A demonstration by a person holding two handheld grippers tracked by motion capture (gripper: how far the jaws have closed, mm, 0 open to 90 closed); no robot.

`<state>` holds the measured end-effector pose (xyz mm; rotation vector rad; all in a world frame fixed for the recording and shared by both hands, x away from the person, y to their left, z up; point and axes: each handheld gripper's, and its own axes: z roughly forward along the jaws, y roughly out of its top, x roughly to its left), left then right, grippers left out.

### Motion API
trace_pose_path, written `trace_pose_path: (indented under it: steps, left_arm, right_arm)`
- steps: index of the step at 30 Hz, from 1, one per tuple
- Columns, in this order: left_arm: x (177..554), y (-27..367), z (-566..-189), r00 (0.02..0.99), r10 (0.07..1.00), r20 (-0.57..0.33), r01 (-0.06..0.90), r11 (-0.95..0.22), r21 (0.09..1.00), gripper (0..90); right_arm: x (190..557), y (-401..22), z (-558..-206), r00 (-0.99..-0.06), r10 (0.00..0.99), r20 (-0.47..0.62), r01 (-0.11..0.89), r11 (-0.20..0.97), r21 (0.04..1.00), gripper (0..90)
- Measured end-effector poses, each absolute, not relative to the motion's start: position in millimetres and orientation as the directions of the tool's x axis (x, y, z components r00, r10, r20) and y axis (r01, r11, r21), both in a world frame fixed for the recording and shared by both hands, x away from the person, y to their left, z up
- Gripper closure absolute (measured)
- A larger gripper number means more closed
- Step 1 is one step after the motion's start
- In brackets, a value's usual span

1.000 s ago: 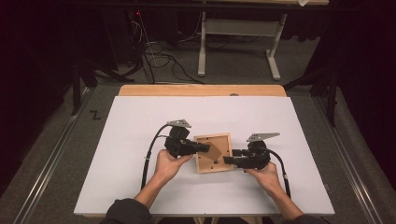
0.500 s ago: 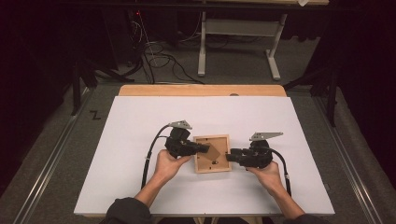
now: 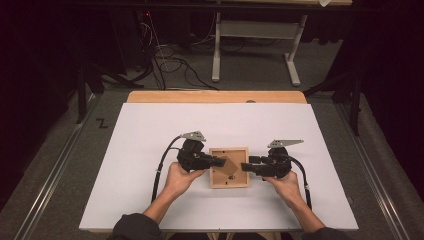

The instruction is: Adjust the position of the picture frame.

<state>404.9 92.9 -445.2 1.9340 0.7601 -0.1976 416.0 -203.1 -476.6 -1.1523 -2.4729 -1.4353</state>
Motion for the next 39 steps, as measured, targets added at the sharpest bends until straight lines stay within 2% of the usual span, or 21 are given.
trace_pose_path:
  steps: [9, 18, 31, 34, 39]
  left_arm:
    - [405.1, 94.8, -449.8, 0.786, 0.386, -0.483, 0.597, -0.27, 0.755, 88.2]
    - [404.4, 94.0, -451.4, 0.797, 0.362, -0.483, 0.586, -0.271, 0.764, 88.2]
    - [407.5, 96.3, -457.0, 0.816, 0.337, -0.47, 0.563, -0.275, 0.779, 87.5]
    - [408.6, 96.4, -458.9, 0.816, 0.34, -0.467, 0.564, -0.297, 0.77, 85.0]
    - [410.3, 98.0, -459.3, 0.815, 0.33, -0.476, 0.568, -0.299, 0.767, 84.3]
  right_arm:
    - [423.4, -201.9, -475.0, -0.711, 0.541, 0.448, 0.647, 0.254, 0.719, 45.7]
    - [429.3, -199.1, -481.0, -0.695, 0.503, 0.514, 0.683, 0.239, 0.69, 45.0]
    - [431.1, -204.0, -480.1, -0.678, 0.488, 0.55, 0.699, 0.197, 0.688, 53.8]
    - [431.0, -205.3, -479.3, -0.68, 0.49, 0.546, 0.695, 0.192, 0.693, 57.6]
    - [430.7, -206.5, -477.7, -0.683, 0.484, 0.547, 0.692, 0.188, 0.697, 59.0]
